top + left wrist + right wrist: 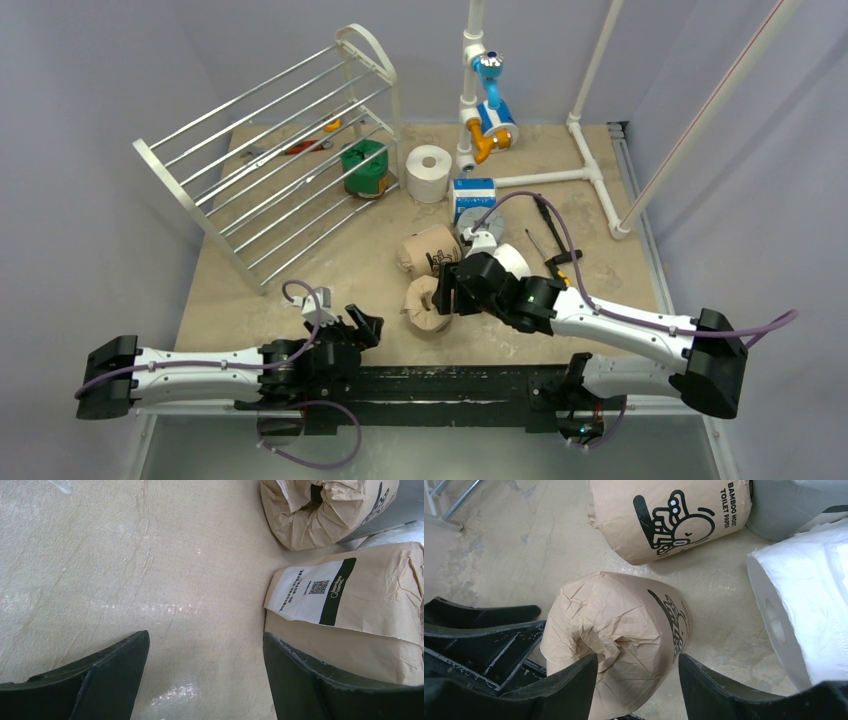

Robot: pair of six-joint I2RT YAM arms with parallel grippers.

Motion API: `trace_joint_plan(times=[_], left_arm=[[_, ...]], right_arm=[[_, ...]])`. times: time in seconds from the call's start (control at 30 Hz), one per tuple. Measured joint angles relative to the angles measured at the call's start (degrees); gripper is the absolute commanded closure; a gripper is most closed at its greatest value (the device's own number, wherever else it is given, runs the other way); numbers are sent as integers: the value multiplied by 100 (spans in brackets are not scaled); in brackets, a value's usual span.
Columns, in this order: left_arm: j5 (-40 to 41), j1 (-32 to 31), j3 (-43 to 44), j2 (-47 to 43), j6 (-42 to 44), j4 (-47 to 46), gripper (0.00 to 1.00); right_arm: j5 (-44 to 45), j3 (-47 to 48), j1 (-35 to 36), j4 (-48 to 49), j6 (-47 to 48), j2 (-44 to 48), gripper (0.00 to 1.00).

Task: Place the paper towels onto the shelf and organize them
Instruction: Pick up the paper towel from the center of the board.

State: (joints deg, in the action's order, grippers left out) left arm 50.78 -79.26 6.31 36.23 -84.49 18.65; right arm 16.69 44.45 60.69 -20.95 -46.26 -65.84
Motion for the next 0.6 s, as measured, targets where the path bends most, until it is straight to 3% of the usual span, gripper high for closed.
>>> trace_joint_plan(times=[0.6], left_arm=[[4,0,57,142,-2,-13,15]], right_arm=[[-291,-260,-216,326,-63,-26,48]])
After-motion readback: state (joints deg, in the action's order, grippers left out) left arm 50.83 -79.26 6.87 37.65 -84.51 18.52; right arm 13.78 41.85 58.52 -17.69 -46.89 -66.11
